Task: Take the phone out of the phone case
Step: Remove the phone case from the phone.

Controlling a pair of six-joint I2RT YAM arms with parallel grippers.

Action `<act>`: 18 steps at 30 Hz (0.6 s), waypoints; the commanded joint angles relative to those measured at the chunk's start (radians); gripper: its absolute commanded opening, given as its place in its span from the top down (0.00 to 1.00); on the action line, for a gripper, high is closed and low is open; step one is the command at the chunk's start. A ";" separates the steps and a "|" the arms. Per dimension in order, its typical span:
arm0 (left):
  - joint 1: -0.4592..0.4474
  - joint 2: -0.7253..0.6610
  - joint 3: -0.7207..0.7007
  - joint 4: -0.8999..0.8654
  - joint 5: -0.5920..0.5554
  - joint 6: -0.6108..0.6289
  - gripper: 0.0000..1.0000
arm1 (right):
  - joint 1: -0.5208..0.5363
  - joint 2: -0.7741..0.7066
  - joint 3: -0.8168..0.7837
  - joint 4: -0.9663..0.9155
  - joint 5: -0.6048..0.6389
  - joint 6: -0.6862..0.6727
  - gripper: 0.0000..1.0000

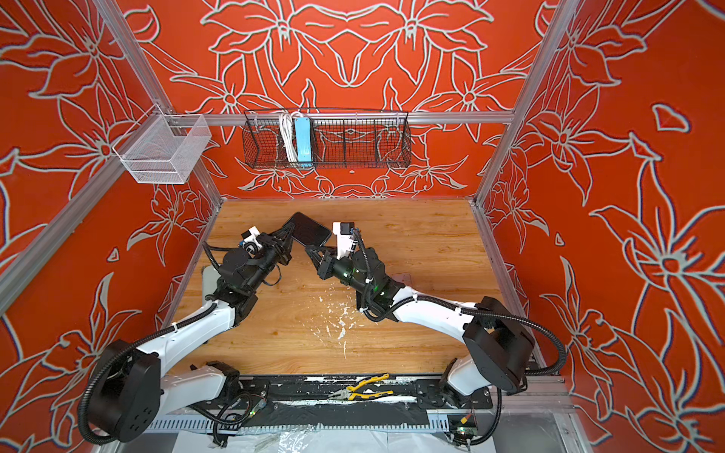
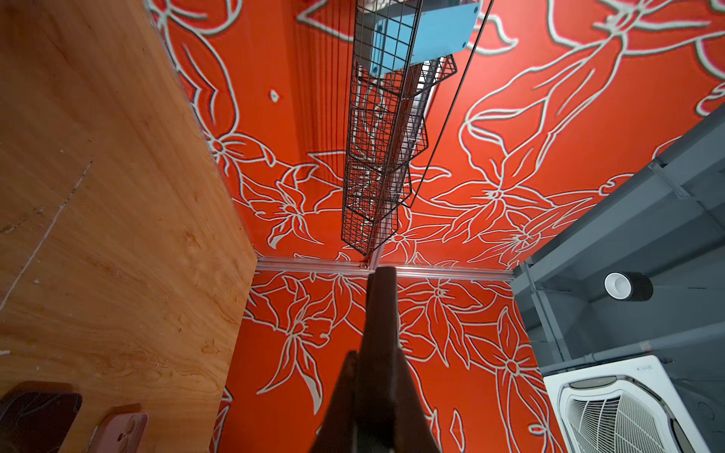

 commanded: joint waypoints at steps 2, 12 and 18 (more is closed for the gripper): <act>-0.017 -0.033 0.048 -0.096 0.000 0.019 1.00 | 0.027 0.023 -0.014 -0.026 0.041 -0.218 0.90; -0.016 -0.059 0.099 -0.179 0.007 0.011 1.00 | 0.036 0.041 -0.025 -0.072 0.074 -0.326 0.90; -0.017 -0.059 0.124 -0.201 0.023 0.011 1.00 | 0.037 0.054 -0.024 -0.094 0.078 -0.351 0.89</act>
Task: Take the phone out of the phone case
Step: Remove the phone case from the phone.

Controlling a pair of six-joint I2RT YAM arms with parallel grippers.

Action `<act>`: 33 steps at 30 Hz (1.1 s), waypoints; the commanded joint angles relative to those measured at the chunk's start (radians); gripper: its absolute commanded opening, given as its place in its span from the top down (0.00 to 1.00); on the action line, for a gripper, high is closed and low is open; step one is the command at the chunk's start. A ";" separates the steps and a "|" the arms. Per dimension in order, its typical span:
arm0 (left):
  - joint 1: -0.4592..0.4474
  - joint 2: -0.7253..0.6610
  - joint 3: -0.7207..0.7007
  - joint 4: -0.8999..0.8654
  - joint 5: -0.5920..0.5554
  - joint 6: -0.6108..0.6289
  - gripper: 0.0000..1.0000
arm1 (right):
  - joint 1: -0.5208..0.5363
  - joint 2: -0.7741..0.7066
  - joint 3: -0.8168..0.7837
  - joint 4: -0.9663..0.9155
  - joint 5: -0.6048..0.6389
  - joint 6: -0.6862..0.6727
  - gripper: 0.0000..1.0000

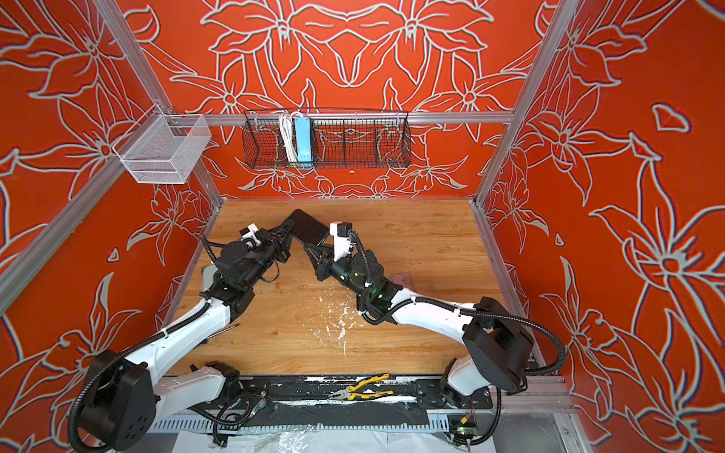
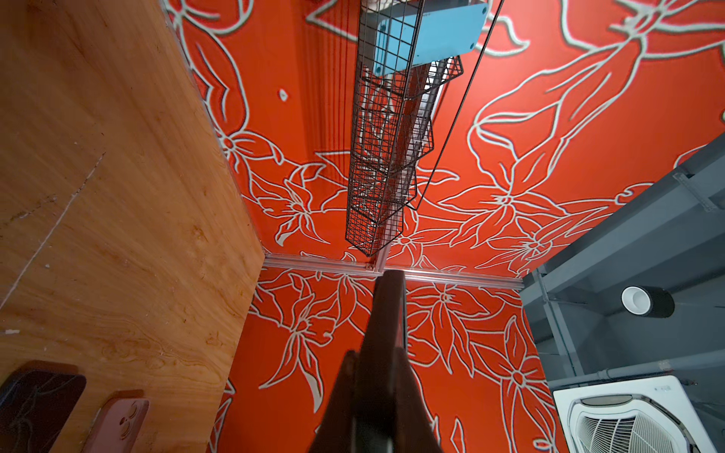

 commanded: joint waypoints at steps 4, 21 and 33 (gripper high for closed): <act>-0.015 -0.025 0.047 -0.038 0.025 0.008 1.00 | 0.012 0.055 -0.020 -0.140 0.002 -0.219 0.88; -0.015 -0.020 0.059 -0.037 0.030 0.013 1.00 | 0.012 0.053 -0.013 -0.165 -0.045 -0.235 0.79; -0.015 -0.022 0.058 -0.028 0.034 0.004 1.00 | 0.009 0.023 -0.007 -0.233 -0.054 -0.285 0.86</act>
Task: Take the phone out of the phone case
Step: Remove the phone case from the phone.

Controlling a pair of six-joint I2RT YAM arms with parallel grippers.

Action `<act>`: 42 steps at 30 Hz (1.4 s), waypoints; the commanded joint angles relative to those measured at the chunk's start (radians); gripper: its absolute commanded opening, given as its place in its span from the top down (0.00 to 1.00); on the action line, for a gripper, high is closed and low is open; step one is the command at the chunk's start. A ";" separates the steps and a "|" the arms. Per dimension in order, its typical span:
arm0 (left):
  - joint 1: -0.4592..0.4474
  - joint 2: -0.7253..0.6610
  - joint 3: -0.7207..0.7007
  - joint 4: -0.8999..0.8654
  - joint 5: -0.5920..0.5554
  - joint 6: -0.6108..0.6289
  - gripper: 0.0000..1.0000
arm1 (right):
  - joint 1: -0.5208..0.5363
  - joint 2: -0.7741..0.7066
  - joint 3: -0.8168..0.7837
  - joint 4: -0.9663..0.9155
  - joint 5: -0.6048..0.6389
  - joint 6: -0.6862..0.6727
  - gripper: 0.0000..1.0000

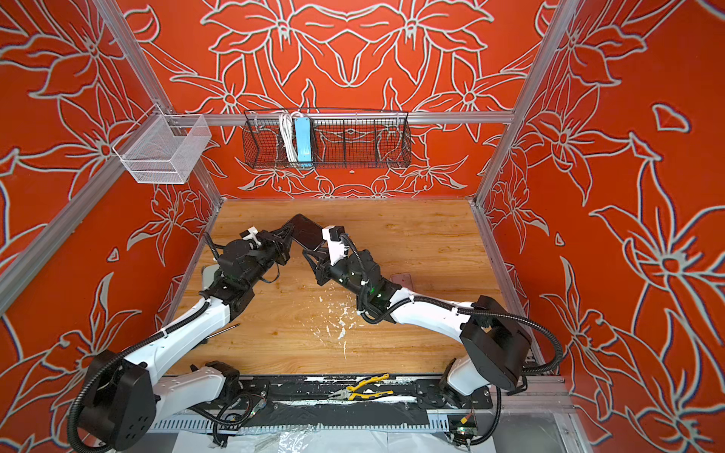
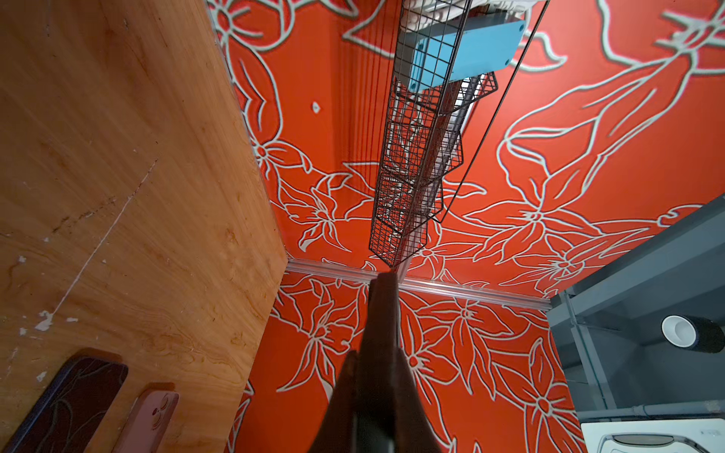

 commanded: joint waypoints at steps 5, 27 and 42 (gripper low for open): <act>-0.016 -0.027 0.057 0.052 0.059 -0.005 1.00 | 0.010 0.003 -0.037 -0.158 0.027 -0.157 0.90; 0.030 0.014 0.108 0.079 0.110 0.237 1.00 | -0.180 -0.252 -0.102 -0.372 -0.285 0.065 0.60; 0.163 0.161 0.410 -0.124 0.677 0.788 1.00 | -0.367 -0.305 0.127 -0.850 -0.610 -0.146 0.02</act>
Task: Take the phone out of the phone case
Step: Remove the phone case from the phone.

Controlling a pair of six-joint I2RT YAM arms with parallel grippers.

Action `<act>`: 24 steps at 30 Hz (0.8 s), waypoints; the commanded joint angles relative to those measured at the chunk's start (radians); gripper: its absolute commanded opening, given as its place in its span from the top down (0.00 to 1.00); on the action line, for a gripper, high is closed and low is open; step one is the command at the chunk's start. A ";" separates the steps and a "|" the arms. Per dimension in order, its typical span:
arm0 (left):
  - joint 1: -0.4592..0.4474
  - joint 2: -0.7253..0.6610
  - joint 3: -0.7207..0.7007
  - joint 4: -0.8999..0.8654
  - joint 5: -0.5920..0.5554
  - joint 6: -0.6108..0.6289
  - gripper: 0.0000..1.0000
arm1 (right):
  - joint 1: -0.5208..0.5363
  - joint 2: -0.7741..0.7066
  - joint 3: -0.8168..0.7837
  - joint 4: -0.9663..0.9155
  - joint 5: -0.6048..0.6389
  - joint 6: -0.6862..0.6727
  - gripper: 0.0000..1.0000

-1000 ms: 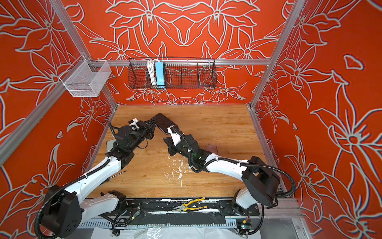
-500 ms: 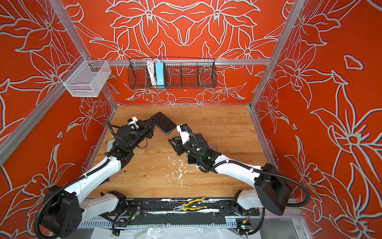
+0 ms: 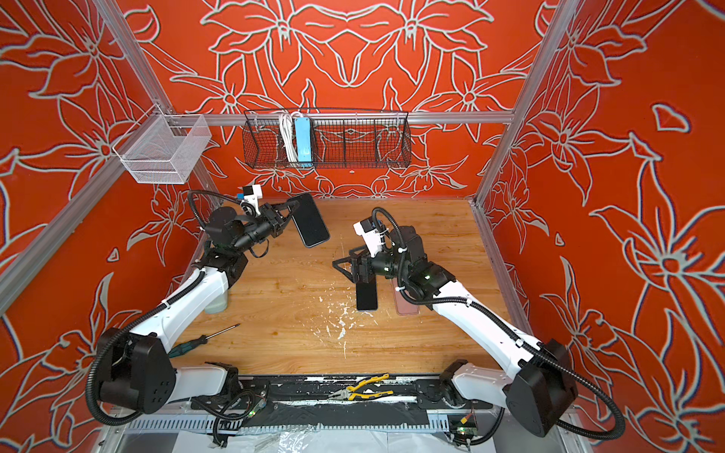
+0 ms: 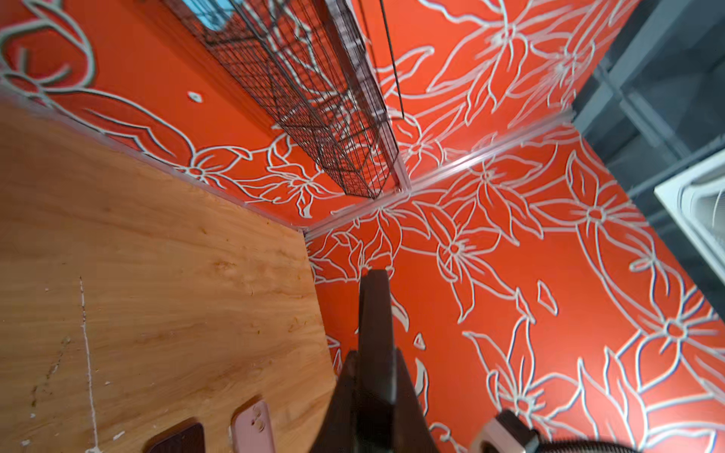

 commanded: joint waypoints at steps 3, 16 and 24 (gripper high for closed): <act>0.004 -0.021 0.088 -0.106 0.163 0.268 1.00 | -0.023 0.002 0.059 -0.113 -0.059 -0.074 0.02; 0.013 0.038 0.149 -0.183 0.478 0.433 1.00 | -0.023 0.074 0.194 -0.314 -0.100 -0.247 0.08; 0.013 0.063 0.174 -0.260 0.496 0.520 1.00 | -0.023 0.083 0.201 -0.337 -0.089 -0.285 0.05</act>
